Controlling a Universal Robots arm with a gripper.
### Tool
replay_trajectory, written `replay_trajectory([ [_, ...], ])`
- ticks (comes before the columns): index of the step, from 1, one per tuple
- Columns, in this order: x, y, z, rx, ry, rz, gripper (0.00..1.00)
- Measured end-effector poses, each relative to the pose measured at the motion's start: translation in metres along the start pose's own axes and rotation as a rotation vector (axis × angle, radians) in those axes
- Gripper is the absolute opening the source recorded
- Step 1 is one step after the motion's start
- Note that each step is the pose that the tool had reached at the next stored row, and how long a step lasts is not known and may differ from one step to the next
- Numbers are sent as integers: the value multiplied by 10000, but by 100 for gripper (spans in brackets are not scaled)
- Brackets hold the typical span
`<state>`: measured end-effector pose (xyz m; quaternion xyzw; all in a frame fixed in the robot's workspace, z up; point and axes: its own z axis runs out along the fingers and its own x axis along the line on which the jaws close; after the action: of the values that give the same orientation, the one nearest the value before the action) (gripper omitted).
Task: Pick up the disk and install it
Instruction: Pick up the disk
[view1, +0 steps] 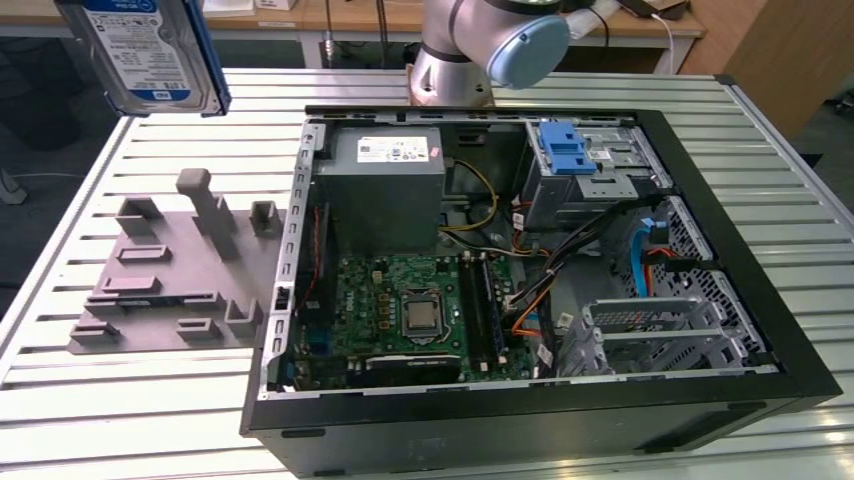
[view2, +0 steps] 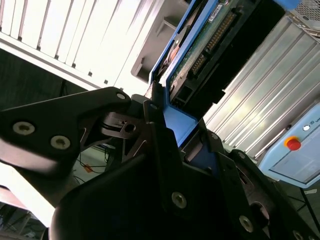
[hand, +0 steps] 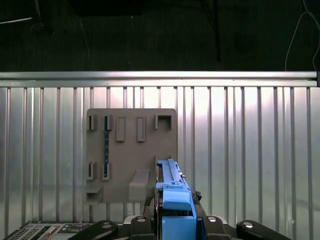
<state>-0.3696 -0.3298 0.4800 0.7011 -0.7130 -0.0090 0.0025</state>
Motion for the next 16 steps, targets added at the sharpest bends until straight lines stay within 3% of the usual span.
replay_trajectory([
  [16, 3, -131, -2, 1, 0, -1, 37],
])
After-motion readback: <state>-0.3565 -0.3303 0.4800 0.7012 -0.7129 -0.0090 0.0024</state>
